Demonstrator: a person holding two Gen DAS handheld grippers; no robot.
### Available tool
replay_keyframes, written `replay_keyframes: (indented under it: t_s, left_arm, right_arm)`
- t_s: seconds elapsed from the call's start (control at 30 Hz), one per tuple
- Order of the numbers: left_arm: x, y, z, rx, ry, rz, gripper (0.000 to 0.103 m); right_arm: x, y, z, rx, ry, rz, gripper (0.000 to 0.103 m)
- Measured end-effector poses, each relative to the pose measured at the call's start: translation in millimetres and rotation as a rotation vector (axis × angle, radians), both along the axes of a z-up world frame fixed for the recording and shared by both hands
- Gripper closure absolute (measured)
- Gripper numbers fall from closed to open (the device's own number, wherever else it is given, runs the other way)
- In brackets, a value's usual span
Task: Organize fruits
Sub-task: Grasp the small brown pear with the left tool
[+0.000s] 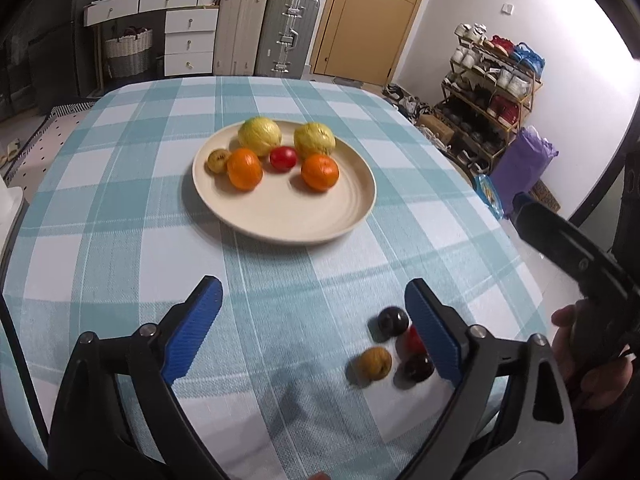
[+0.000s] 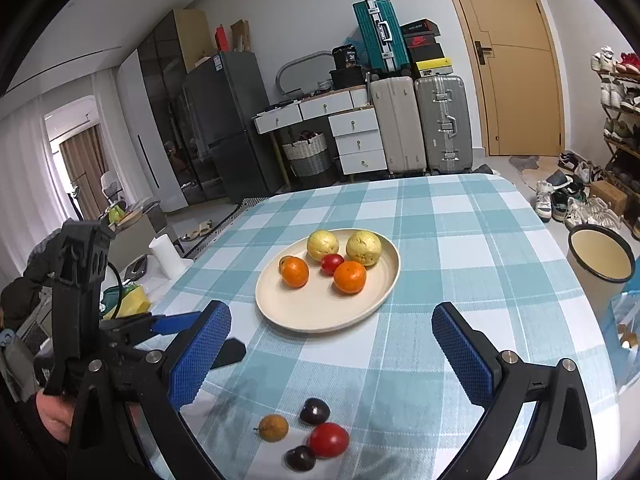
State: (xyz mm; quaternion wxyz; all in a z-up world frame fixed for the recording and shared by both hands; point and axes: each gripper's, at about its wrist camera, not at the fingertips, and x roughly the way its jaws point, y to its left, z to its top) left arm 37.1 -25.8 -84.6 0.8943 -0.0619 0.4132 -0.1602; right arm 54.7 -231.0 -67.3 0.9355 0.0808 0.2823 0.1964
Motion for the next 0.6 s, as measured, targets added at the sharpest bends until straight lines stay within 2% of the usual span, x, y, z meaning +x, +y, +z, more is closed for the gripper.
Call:
replay_keyframes:
  t_s: [0.07,0.6]
  left_arm:
    - [-3,-2,-4,0.006,0.003,-0.001,0.003]
    - [-16,-28,-47,0.109,0.09,-0.07,0.002]
  right_arm:
    - [-3,-2,-1,0.0,0.004,-0.003,0.0]
    - [-18,-17,-12,-0.008,0.037,-0.033,0.0]
